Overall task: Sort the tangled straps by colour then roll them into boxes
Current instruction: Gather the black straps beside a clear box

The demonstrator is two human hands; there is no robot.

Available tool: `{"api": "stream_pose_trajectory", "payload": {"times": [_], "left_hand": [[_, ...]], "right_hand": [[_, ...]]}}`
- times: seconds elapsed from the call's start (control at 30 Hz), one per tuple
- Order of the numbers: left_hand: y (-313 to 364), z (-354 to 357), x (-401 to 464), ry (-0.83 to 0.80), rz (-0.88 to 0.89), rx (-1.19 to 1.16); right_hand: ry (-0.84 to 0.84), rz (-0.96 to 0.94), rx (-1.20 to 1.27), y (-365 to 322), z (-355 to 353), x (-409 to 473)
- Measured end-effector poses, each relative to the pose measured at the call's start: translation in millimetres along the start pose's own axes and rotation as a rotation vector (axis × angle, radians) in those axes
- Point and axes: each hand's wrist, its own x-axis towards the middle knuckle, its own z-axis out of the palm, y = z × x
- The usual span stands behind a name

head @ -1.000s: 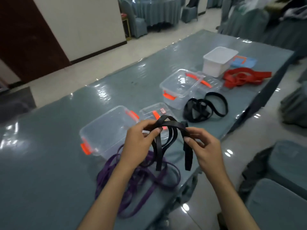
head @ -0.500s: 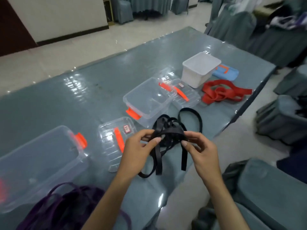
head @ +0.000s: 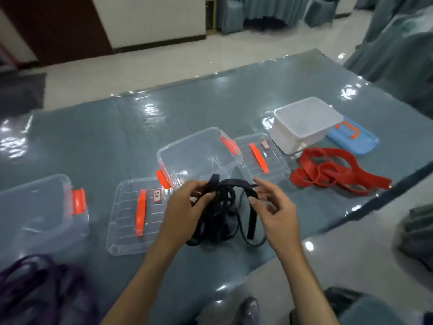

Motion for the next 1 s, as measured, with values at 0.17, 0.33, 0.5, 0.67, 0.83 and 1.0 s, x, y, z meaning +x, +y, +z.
{"api": "stream_pose_trajectory", "payload": {"times": [0.17,0.33,0.5,0.67,0.83,1.0], "left_hand": [[32.5,21.6,1.0,0.211,-0.004,-0.022],[38.1,33.4,0.1,0.292,-0.037,0.032],[1.5,49.4,4.1,0.280,-0.138,0.100],[-50.9,65.7,20.1,0.205,-0.238,0.248],[-90.6,80.4,23.6,0.104,-0.344,0.351],[-106.4,86.8,32.6,-0.011,-0.446,0.400]], "right_hand": [[-0.164,-0.122,0.017,-10.8,-32.4,39.1],[-0.236,-0.178,0.019,-6.2,-45.5,68.6],[-0.344,-0.191,-0.063,9.8,-46.5,95.9],[-0.495,-0.170,-0.337,61.0,-37.2,123.7],[-0.735,-0.084,-0.713,123.7,-34.2,145.0],[-0.938,0.048,-0.868,145.7,-23.6,154.2]]}}
